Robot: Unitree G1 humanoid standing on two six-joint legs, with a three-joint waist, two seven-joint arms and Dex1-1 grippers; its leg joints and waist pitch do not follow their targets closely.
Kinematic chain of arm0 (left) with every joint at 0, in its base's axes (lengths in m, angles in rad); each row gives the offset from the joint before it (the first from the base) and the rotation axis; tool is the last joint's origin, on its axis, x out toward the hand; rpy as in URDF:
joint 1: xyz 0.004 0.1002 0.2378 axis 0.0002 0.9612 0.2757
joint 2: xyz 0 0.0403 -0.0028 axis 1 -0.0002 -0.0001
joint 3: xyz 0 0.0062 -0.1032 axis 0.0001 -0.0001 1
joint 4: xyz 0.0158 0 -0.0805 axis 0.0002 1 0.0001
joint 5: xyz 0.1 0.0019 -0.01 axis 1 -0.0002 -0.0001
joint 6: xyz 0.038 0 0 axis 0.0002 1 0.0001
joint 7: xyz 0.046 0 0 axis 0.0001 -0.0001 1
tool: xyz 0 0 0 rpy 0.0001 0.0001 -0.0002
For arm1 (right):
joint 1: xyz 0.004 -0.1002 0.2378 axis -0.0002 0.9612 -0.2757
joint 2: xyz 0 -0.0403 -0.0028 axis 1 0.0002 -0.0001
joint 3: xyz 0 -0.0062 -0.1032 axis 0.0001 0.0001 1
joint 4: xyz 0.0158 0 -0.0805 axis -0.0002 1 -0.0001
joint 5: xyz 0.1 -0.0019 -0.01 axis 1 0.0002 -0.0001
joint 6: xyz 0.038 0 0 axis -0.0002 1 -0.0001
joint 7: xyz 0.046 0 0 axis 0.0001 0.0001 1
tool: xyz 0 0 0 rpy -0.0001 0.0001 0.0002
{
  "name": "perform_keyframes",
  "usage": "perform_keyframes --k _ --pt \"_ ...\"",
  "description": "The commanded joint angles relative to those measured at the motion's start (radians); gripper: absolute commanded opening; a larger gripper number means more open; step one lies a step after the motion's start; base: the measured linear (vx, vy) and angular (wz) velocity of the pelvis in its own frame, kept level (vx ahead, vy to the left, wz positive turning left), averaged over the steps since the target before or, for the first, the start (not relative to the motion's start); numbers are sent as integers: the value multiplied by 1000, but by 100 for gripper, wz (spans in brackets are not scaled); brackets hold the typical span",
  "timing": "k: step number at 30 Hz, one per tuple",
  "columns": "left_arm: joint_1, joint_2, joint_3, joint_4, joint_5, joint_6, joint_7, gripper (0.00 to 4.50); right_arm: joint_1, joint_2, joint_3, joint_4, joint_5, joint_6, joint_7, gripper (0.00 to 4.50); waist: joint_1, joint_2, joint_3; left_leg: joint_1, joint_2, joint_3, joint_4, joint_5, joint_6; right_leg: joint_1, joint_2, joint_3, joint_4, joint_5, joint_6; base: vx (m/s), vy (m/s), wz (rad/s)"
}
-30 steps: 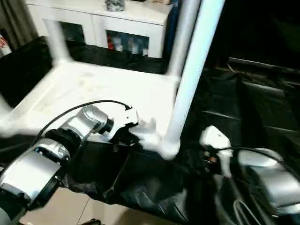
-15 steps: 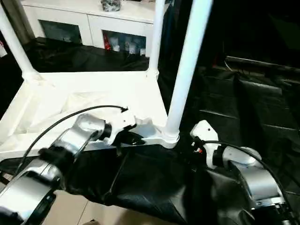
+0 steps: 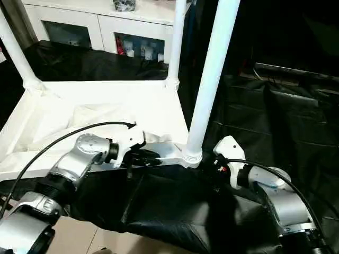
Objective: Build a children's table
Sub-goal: Rotate leg to tighten
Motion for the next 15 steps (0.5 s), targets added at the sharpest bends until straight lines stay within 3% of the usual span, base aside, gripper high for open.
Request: perform_keyframes --k 1,4,10,15 --pt "-7 15 -13 51 28 3 24 33 -27 5 -1 19 -8 -15 -13 450 5 -15 -53 -2 20 -6 -65 -250 46 46 -64 41 -95 -384 -121 0 0 0" --pt "-15 13 -12 63 27 -1 28 9 -39 13 -2 34 -16 -28 -29 450 4 -15 -53 -2 20 -6 -66 -249 43 46 -65 40 -96 -387 -123 0 0 0" --pt "-18 22 -52 79 64 -36 14 9 -65 33 11 60 -41 -43 -46 450 3 -14 -55 -1 21 -6 -66 -248 40 47 -65 42 -91 -348 -136 0 0 0" --pt "-27 28 -82 106 86 -83 2 9 -119 68 40 134 -74 -79 -69 450 1 -12 -56 2 21 -7 -66 -262 29 45 -66 41 -94 -379 -134 0 0 0"
